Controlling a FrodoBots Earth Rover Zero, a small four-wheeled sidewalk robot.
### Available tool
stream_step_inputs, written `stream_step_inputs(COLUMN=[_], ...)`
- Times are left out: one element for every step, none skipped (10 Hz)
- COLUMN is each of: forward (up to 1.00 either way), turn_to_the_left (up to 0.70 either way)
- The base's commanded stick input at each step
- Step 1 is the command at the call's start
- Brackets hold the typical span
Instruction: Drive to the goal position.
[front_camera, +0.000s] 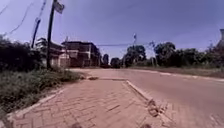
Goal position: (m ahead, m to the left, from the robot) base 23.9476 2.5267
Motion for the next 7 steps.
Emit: stream_step_inputs(forward=[0.3, 0.3, 0.3, 0.3, 0.3, 0.3, 0.3], turn_to_the_left=[0.0, 0.0, 0.0, 0.0, 0.0, 0.0, 0.0])
